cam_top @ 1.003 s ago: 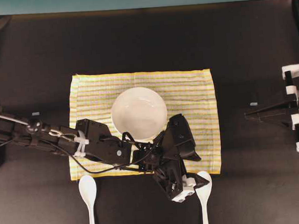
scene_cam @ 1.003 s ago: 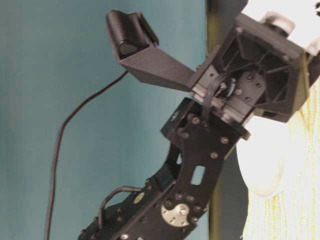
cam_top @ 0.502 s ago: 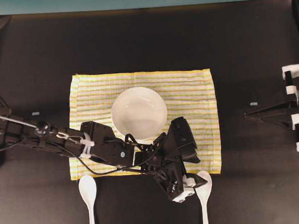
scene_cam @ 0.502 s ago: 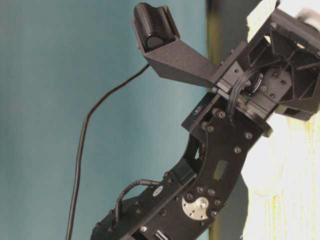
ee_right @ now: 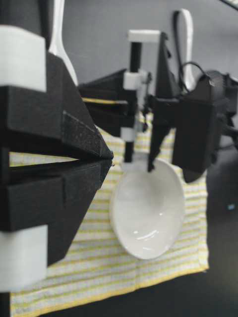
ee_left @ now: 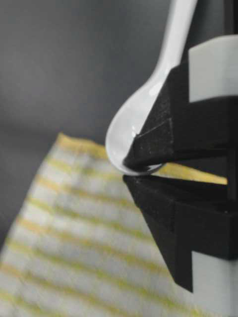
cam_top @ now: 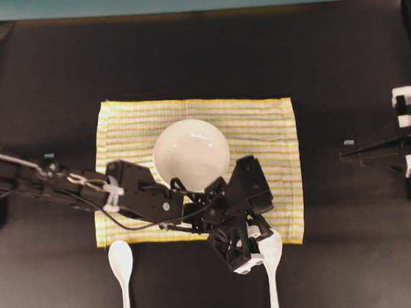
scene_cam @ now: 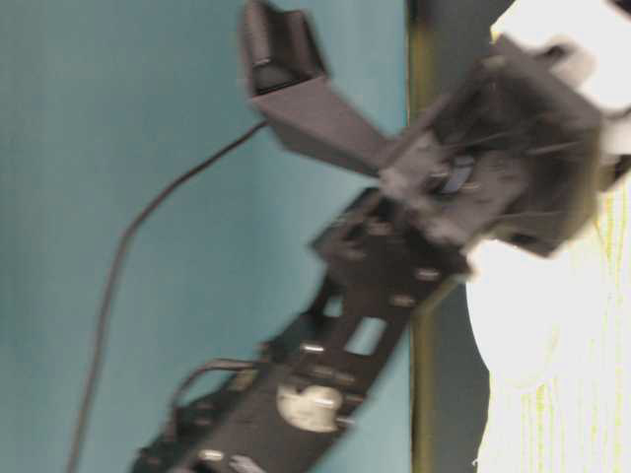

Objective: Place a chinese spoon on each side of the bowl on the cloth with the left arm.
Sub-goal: 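Lift the spoon and carry it to the cloth right of the bowl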

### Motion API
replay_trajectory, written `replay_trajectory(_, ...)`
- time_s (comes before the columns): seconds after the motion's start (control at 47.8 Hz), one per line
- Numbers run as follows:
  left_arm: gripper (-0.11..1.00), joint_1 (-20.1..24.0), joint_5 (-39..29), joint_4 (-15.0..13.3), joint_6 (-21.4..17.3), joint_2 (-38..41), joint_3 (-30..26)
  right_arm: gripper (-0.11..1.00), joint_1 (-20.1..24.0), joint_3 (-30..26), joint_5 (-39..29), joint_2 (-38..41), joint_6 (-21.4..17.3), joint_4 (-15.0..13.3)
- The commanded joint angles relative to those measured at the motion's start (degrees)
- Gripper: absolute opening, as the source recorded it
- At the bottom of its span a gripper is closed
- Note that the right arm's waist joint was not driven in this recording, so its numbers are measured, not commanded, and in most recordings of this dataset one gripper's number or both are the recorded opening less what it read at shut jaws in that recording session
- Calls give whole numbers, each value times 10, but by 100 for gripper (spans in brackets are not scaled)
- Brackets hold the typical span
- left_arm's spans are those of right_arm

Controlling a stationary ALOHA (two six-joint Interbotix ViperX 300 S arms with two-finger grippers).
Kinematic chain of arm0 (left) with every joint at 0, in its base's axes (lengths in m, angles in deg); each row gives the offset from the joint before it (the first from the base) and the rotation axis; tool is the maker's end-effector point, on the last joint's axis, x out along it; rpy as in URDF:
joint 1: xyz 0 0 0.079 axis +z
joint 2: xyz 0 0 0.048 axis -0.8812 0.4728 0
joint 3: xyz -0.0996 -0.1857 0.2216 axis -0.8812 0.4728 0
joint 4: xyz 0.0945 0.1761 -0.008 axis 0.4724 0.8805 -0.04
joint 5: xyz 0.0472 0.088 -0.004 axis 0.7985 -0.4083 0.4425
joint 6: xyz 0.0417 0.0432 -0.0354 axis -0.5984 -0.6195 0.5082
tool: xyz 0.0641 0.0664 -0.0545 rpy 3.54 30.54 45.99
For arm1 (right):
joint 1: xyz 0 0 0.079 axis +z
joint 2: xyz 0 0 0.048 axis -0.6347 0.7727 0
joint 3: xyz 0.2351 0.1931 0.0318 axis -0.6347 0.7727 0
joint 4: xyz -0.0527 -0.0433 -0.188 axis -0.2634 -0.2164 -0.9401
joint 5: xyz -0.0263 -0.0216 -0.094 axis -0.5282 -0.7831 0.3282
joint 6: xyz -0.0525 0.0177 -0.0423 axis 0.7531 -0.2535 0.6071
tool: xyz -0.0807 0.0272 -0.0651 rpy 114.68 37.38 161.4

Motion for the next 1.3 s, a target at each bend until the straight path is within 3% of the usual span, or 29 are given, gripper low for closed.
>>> replay_trajectory(0.0, 8, 19, -18, 4, -17, -47, -8, -1, 0, -2, 3, -2, -1, -1)
replay_trajectory(0.334, 8, 134, -76, 4, -124, -104, -24, -1, 0, -1, -6, -7, -4, -1)
replay_trajectory(0.46, 8, 169, -114, 3, -137, -99, -33, -1, 0, -1, -6, -8, -4, -1)
replay_trajectory(0.857, 7, 171, -171, 3, -158, -82, -52, -1, 0, -1, -13, -9, -4, -1)
replay_trajectory(1.087, 7, 175, -163, 4, -194, -67, -54, -1, 0, 0, -14, -9, -4, -1)
replay_trajectory(1.275, 7, 178, -126, 4, -197, -43, -47, -1, 0, 0, -14, -9, -3, -1)
